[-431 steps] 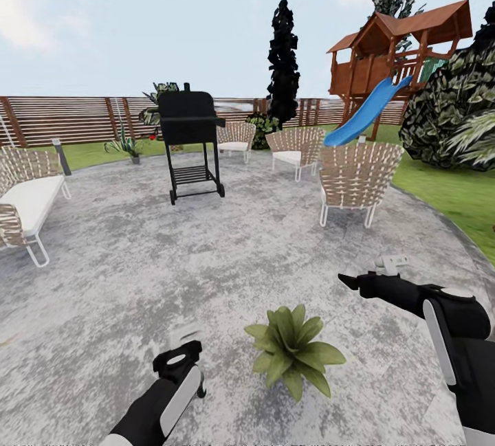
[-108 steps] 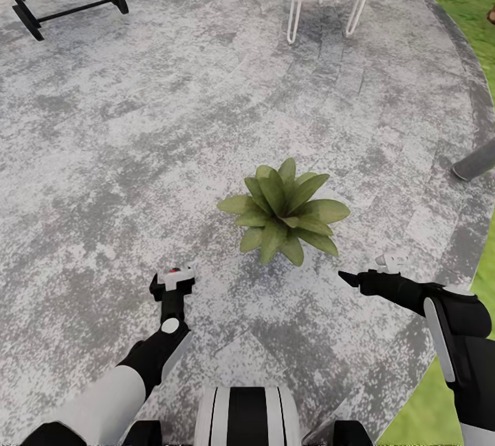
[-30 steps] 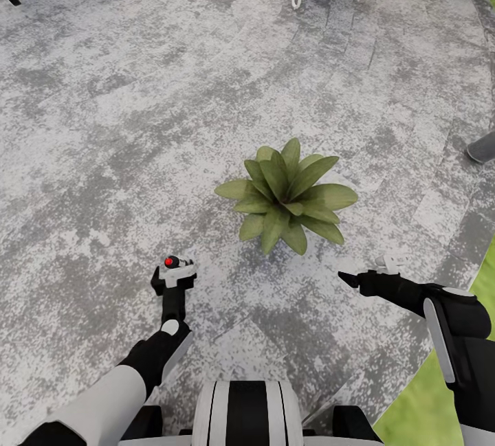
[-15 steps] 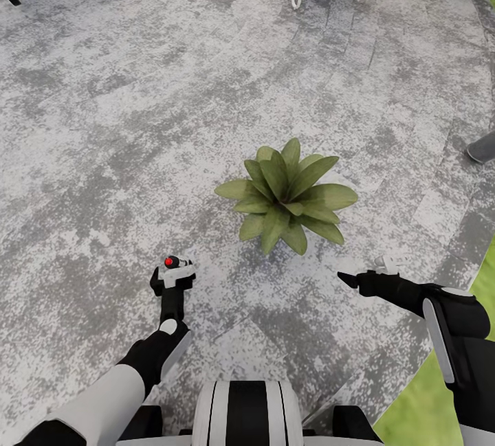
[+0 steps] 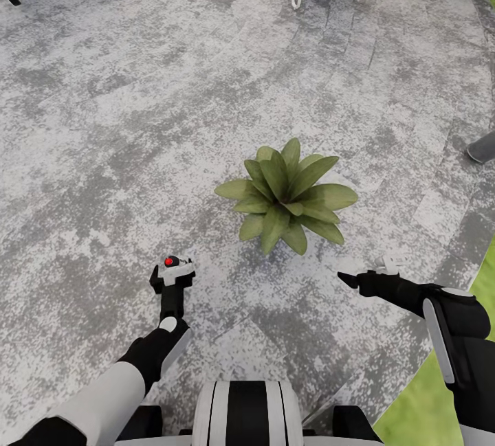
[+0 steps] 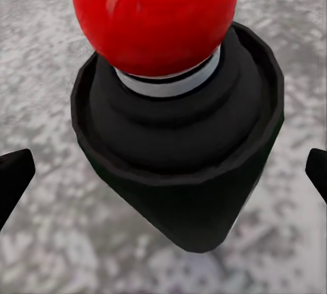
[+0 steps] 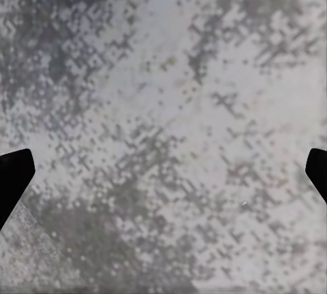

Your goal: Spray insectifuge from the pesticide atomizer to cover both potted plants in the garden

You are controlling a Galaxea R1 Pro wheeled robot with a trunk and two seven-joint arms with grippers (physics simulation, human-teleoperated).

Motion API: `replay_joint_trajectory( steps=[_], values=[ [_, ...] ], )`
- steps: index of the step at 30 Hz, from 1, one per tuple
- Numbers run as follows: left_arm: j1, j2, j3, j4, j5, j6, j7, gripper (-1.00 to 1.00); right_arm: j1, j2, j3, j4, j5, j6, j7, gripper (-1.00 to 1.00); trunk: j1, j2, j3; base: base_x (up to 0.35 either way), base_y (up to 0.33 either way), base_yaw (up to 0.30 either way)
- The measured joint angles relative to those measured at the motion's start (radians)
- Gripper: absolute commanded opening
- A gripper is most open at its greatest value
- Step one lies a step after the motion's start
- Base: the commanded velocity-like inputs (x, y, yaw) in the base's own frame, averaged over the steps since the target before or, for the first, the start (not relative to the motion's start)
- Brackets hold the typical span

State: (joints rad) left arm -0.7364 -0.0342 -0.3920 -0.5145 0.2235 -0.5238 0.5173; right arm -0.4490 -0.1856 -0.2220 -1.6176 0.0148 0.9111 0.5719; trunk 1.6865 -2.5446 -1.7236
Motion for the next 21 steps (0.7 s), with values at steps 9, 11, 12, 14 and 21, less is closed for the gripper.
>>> replay_joint_trajectory(
  steps=[9, 11, 12, 14, 21],
  values=[
    [0.0, -0.002, 0.0, 0.0, -0.001, 0.0, -0.012, -1.0, 0.002, 0.0, -0.003, 0.0, 0.0, 0.001, 0.0, 1.0, 0.0, 0.0, 0.0, 0.0, 0.0, 0.0],
    [-0.001, -0.001, 0.0, 0.0, 0.001, 0.001, -0.012, -1.0, 0.002, 0.0, -0.003, 0.0, 0.0, 0.001, 0.0, 1.0, 0.0, 0.0, 0.0, 0.0, 0.0, 0.0],
    [-0.001, -0.002, 0.0, 0.0, 0.0, 0.002, -0.013, -1.0, 0.002, 0.0, -0.002, 0.0, 0.0, 0.001, 0.0, 1.0, 0.0, 0.0, 0.0, 0.0, 0.0, 0.0],
    [-0.002, -0.003, 0.0, 0.0, 0.001, 0.002, -0.012, -1.0, 0.002, 0.0, -0.001, 0.0, 0.0, 0.001, 0.0, 1.0, 0.0, 0.0, 0.0, 0.0, 0.0, 0.0],
    [-0.001, -0.002, 0.0, -0.007, 0.0, 0.002, -0.012, -1.0, 0.002, 0.0, -0.005, 0.0, 0.0, 0.002, 0.0, 1.0, 0.0, 0.0, 0.0, 0.0, 0.0, 0.0]
  ],
)
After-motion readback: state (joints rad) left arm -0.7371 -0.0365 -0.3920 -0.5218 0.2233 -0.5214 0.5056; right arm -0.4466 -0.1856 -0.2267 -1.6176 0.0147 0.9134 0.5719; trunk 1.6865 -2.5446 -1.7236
